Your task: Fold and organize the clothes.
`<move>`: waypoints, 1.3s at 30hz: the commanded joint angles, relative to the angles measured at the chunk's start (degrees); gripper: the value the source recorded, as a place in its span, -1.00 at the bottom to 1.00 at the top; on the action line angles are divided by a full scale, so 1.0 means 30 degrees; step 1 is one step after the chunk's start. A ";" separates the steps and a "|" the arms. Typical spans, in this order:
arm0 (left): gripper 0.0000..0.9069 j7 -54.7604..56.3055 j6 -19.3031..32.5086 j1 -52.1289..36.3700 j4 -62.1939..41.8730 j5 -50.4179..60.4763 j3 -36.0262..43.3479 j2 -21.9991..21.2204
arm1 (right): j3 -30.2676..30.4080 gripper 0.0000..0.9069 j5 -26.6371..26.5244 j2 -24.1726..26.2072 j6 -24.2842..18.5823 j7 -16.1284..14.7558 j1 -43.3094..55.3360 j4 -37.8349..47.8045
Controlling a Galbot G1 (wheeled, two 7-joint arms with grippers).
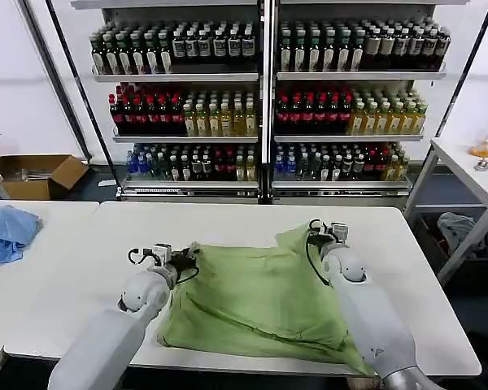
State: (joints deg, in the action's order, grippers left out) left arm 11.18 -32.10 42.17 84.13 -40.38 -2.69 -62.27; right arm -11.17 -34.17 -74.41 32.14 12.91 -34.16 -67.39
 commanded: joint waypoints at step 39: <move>-0.89 -0.0695 0.1414 0.6561 0.7988 -0.2849 -0.4051 0.2634 | -0.6306 -1.00 -0.3261 0.3595 0.0313 0.0716 -1.1074 -1.6395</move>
State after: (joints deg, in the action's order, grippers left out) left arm 9.21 -28.01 55.82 103.00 -48.49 -12.21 -55.62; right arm -24.93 -43.07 -65.00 33.00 14.96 -58.05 -105.66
